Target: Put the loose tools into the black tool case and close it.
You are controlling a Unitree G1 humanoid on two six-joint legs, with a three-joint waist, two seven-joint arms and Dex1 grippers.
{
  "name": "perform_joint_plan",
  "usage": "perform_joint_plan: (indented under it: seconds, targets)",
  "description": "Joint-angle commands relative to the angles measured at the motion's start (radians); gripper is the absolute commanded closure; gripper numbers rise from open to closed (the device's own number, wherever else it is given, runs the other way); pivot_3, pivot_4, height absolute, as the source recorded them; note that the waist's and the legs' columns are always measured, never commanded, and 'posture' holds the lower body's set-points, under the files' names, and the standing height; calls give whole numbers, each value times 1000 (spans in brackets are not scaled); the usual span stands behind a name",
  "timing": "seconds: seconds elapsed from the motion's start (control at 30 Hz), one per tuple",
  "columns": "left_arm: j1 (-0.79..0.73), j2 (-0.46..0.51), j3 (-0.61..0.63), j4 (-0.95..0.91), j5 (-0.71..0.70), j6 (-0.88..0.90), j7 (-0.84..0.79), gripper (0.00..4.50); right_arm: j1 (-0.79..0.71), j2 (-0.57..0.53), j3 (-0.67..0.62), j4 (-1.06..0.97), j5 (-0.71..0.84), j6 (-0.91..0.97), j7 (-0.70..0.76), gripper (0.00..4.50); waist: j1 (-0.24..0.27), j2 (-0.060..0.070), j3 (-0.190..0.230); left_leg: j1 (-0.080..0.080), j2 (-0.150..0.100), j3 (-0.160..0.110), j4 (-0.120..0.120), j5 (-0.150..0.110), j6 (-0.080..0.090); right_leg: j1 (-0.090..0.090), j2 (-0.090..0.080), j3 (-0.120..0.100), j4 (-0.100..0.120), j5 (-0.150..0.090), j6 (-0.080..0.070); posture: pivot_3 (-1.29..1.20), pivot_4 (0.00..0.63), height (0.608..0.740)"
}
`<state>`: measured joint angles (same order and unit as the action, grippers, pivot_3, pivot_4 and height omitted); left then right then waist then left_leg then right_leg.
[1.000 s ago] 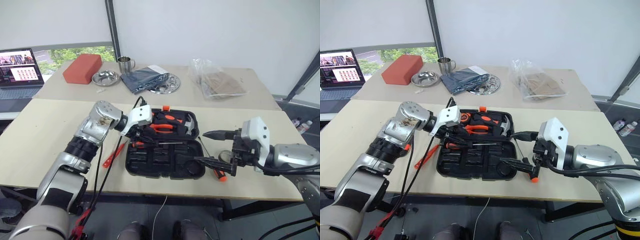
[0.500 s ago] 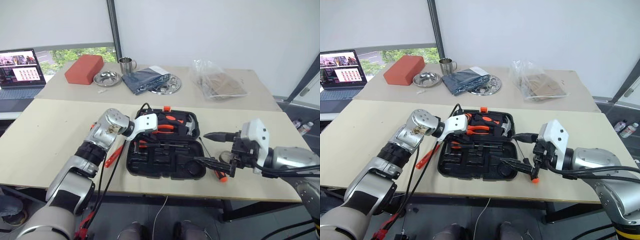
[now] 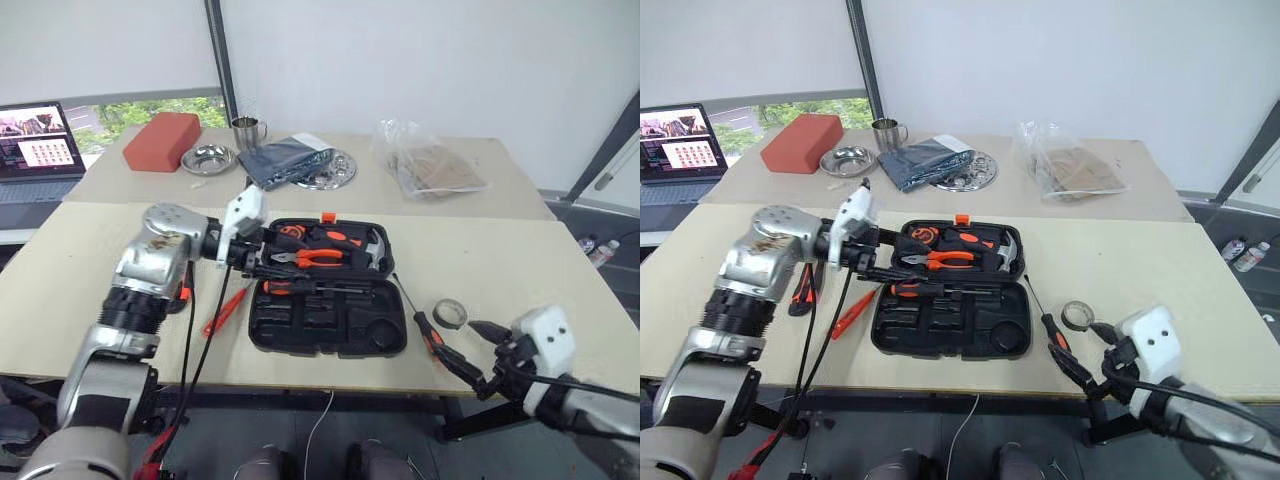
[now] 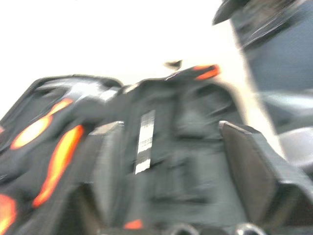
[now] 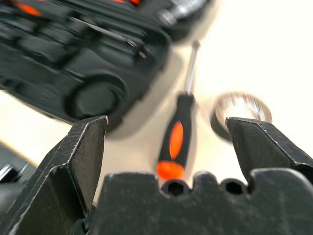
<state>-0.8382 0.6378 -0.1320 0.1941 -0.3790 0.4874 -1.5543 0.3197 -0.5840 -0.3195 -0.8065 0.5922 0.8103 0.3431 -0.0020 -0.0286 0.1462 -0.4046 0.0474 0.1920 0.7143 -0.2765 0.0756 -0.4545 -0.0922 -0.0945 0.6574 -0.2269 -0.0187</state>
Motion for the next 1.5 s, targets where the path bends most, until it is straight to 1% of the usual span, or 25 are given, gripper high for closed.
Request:
perform_joint_plan:
  seconds: [0.03,0.13,0.2,0.23,0.27,0.3,0.33,0.43,0.5,0.53,0.6,0.67,0.73,0.77,0.83,0.87,0.9,0.93,0.97,1.0,1.07,1.13,1.2,1.3,1.5]
  targets:
    - [-1,41,0,-101,-62,55,-54,24,-39,51,121,50,-73,-7,-68,0,-3,0,0,0,0,0,0,0,0,0,0,0,0,0,0,0,150,736]
    - [-3,61,-27,-113,-55,50,-60,24,-85,101,181,132,-128,-21,-112,0,-8,0,0,1,-1,0,0,0,0,0,0,1,2,0,0,0,150,736]
    - [-2,59,-35,-107,-40,16,-58,0,-107,128,210,182,-163,-44,-127,499,-8,0,0,1,-1,0,0,0,0,0,0,1,3,0,-1,0,150,736]
    - [-2,57,-36,-103,-33,8,-50,0,-113,140,220,199,-185,-60,-137,554,-8,0,0,1,-2,0,0,0,0,-1,0,1,3,0,-1,0,150,736]
    - [-2,55,-38,-101,-29,4,-44,0,-116,150,225,208,-202,-74,-144,1030,-9,0,0,1,-2,0,0,0,0,0,0,1,3,0,-1,0,150,736]
    - [-2,56,-39,-100,-29,4,-41,0,-115,159,226,210,-215,-87,-149,1325,-9,0,0,1,-2,0,0,0,0,0,0,1,3,0,-1,0,150,736]
    - [-1,57,-40,-100,-28,2,-40,0,-112,169,225,207,-226,-98,-156,1718,-10,0,0,0,-2,0,0,0,0,-1,0,1,3,-1,-1,0,150,736]
    - [12,78,-40,-103,-19,-3,-43,0,-82,211,202,136,-236,-111,-193,2779,-10,0,0,1,-2,0,0,0,0,-1,0,1,3,-1,-1,0,150,736]
    - [20,85,-34,-97,-13,-13,-38,0,-63,241,185,80,-215,-102,-206,3484,-10,1,0,1,-1,0,0,0,-1,-1,0,1,4,-1,-2,0,150,736]
    - [21,86,-32,-93,-10,-17,-35,0,-58,251,179,59,-206,-100,-207,3549,-10,1,0,1,-1,0,0,0,-1,-1,0,1,5,-2,-2,0,150,736]
    - [26,97,-27,-75,-3,-28,-32,0,-68,274,131,-2,-147,-91,-205,3534,-10,1,0,0,-1,0,0,0,-1,-2,0,1,5,-2,-3,0,150,736]
    - [33,112,-19,-60,3,-40,-31,0,-103,254,72,-60,-54,-74,-164,3534,-12,1,0,0,-1,0,0,0,-1,-2,0,1,5,-2,-2,0,150,736]
    - [42,131,-11,-59,-1,-43,-36,0,-159,177,15,-76,25,-35,-106,3534,-13,1,0,1,-1,0,0,0,-1,-2,0,1,5,-2,-2,0,150,736]
    - [47,141,-7,-63,-4,-42,-38,0,-198,119,-4,-64,45,-24,-65,3534,-14,1,0,1,-1,0,0,0,-1,-1,1,1,5,-2,-3,0,150,736]
    - [55,159,-3,-70,-12,-36,-43,0,-280,15,-14,-19,83,-18,23,3534,-12,1,0,2,-2,0,0,0,-1,-1,0,2,5,-2,-3,0,150,736]
    - [59,168,0,-75,-16,-33,-45,0,-329,-40,7,13,98,-30,98,3534,-12,1,0,1,-2,0,-1,0,-1,-1,1,1,5,-2,-3,0,150,736]
    - [65,177,2,-79,-18,-31,-45,0,-399,-108,73,75,77,-70,215,3534,-12,1,0,1,-1,0,-1,0,-1,-1,1,1,5,-2,-3,0,150,736]
    - [68,183,3,-80,-18,-30,-45,0,-448,-155,122,122,59,-101,299,3534,-13,1,0,1,-2,0,-1,0,-1,-1,1,1,4,-2,-3,0,150,736]
    - [74,191,4,-85,-20,-26,-48,0,-508,-208,210,193,-10,-164,391,3534,-12,1,0,2,-2,0,-1,0,-1,-1,1,1,4,-2,-3,0,150,736]
    - [77,197,5,-88,-21,-23,-50,0,-547,-239,270,245,-59,-210,448,3534,-12,1,0,1,-1,0,-1,0,0,-1,1,1,3,-2,-3,0,150,736]
    - [92,213,3,-107,-24,-17,-56,0,-638,-267,402,381,-185,-342,552,3534,-11,1,0,1,-1,0,-2,0,0,-1,2,1,3,-3,-4,0,150,736]
    - [114,227,5,-134,-26,-18,-55,0,-741,-259,519,535,-303,-467,631,3534,-12,1,0,1,-2,0,-1,0,0,-2,2,1,3,-3,-4,0,150,736]
    - [133,236,12,-159,-31,-12,-45,0,-816,-234,581,652,-361,-538,685,3534,-9,0,1,-1,-2,1,-1,0,0,-3,1,0,3,-3,-3,0,150,736]
    - [157,250,31,-193,-44,12,-26,0,-888,-189,621,778,-415,-606,722,3534,-7,0,1,-2,-3,1,0,0,0,-3,0,-1,4,-2,-5,0,150,736]
    - [188,256,49,-229,-46,33,17,0,-924,-148,650,905,-499,-702,750,3534,-7,1,1,-2,-3,1,0,0,0,-3,0,-1,5,-4,-3,0,150,736]
